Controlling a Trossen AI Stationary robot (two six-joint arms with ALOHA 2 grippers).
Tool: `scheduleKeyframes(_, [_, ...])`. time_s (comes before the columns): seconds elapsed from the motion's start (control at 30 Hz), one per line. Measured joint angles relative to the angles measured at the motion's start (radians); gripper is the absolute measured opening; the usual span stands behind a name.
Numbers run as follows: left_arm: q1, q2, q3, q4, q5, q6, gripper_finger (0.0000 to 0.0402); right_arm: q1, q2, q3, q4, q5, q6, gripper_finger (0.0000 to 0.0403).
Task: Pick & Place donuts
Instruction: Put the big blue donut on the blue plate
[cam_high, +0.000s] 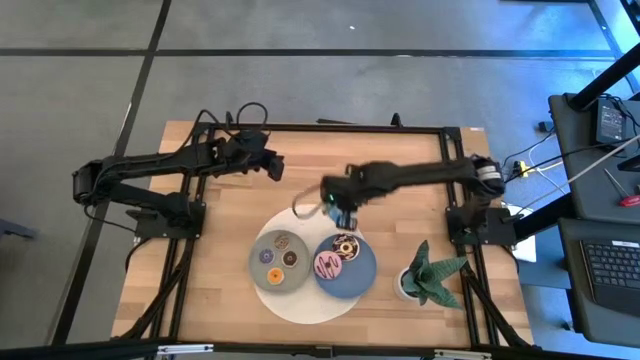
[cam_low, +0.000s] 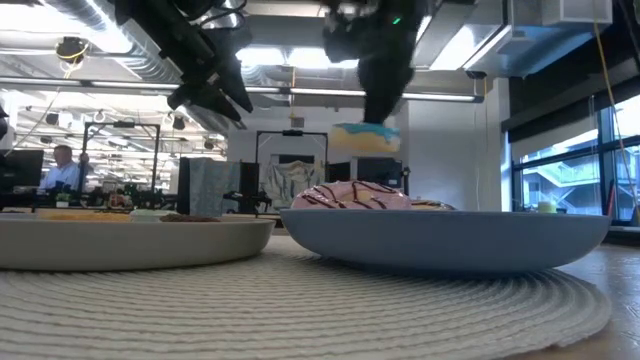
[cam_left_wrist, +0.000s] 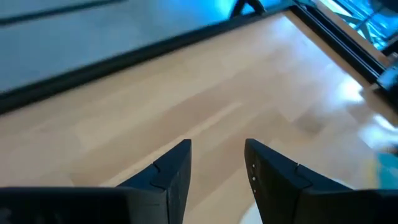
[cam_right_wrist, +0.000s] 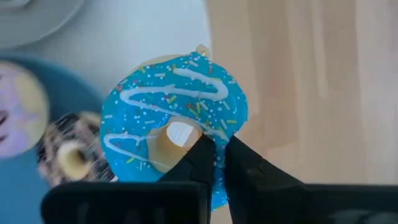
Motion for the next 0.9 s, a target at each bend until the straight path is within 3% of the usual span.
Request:
scheduleKeyframes(0.13, [0.0,0.0,0.0,0.014,-0.051,0.015,0.0145,0.113,-0.047,-0.073,0.011,0.058,0.093,0.0027])
scheduleKeyframes(0.47, [-0.007,0.0,0.0,0.012,-0.049,0.016,0.0145,0.337,-0.05,-0.11,0.072,0.129,0.328,0.0028])
scheduleKeyframes(0.9, [-0.007,0.0,0.0,-0.016,-0.014,0.017,0.0144,0.483,0.051,-0.11,0.17,0.155,0.619,0.0024])
